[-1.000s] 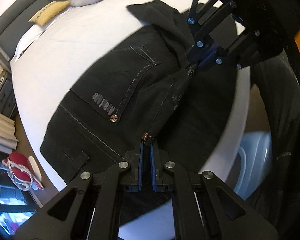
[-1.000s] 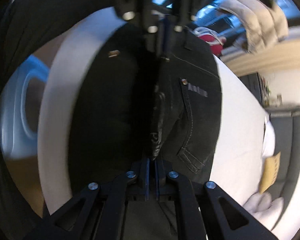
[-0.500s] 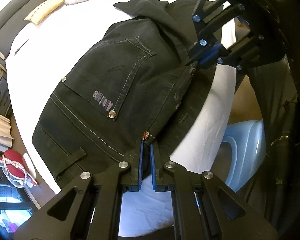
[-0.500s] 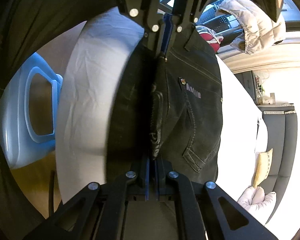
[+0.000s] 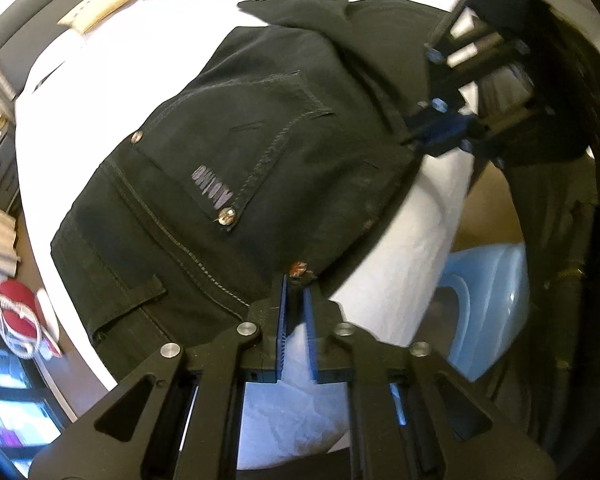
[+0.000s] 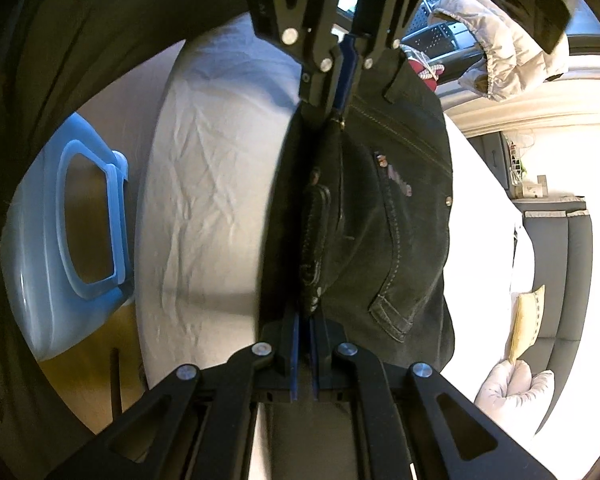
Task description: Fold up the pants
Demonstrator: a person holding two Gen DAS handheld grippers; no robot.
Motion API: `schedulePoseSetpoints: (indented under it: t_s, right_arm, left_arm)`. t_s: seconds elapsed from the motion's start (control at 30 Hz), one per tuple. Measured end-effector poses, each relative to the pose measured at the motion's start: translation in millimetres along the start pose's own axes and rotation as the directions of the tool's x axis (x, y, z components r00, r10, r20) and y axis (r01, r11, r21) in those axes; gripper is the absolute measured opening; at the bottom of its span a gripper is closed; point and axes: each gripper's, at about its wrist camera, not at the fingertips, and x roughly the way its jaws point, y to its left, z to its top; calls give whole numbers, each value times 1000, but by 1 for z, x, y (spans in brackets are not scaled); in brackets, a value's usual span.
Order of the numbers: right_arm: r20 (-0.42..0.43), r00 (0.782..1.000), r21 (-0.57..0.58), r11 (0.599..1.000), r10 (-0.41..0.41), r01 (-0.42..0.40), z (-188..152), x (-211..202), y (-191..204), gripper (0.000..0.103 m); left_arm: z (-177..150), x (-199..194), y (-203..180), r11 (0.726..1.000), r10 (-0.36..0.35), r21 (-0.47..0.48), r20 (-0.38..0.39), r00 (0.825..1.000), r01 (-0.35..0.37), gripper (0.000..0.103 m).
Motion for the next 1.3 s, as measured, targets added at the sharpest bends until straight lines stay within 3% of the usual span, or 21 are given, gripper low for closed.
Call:
schedulePoseSetpoints:
  t_s: [0.1,0.3,0.37,0.47,0.6,0.7,0.8,0.83,0.87,0.9,0.97,1.03,1.07,1.1,1.17,1.23,1.27,1.3]
  right_arm:
    - [-18,1000,6,1000,-10,10,4,9,9,8]
    - [-26,999,108,994,-23,26,6,13,4,9]
    - [-28,999,121,992,-40,43,5,14,4,9]
    - [-34,998,133,989,-61,65,7,17,7,9]
    - [-31,997,196,978,-73,78,7,16,5,10]
    - [-15,995,278,955,-99,99,2,11,4,16]
    - [-16,985,357,919,-174,169,-7,3,4,48]
    - [-10,983,392,904,-184,173,-12,-3,4,73]
    - [11,986,432,891,-164,143,-19,-9,2,87]
    - [44,988,487,867,-146,106,-29,-18,0,87]
    - [76,990,623,781,-118,45,-54,-29,-12,85]
    - [92,993,763,646,-80,-19,-89,-33,-36,77]
    - [100,992,834,551,-71,-44,-111,-33,-55,75]
    - [105,992,870,489,-70,-57,-126,-33,-68,75]
    - [107,991,949,307,-84,-77,-166,-29,-106,75]
    - [101,989,987,138,-106,-86,-205,-21,-148,71]
    - [107,987,992,81,-121,-98,-219,-17,-166,70]
    - [109,985,994,-4,-136,-110,-239,-8,-190,70]
  left_arm:
    - [0,-5,2,1000,1,-19,6,1000,-1,11]
    - [-8,-33,0,1000,-13,-9,-58,998,12,14]
    - [-7,-50,10,998,-30,-65,-28,999,28,14]
    - [12,-66,29,982,-44,-178,77,996,57,14]
    - [51,-46,36,960,-67,-258,172,983,111,14]
    - [68,-5,36,941,-116,-300,145,983,155,14]
    - [71,42,28,941,-103,-320,39,994,110,14]
    - [67,45,25,937,-94,-333,62,994,109,14]
    - [66,45,26,931,-96,-345,73,993,115,14]
    - [65,43,27,922,-106,-365,80,991,128,14]
    - [64,38,28,914,-116,-383,78,990,138,14]
    - [69,32,28,909,-111,-394,78,991,133,14]
    - [71,27,27,906,-109,-401,89,990,135,14]
    - [74,22,27,899,-116,-411,115,987,153,14]
    - [85,15,30,882,-133,-432,161,978,191,14]
    - [95,20,30,866,-149,-451,178,973,215,14]
    - [98,25,30,859,-154,-462,175,972,219,14]
    - [95,32,31,851,-158,-477,165,973,219,14]
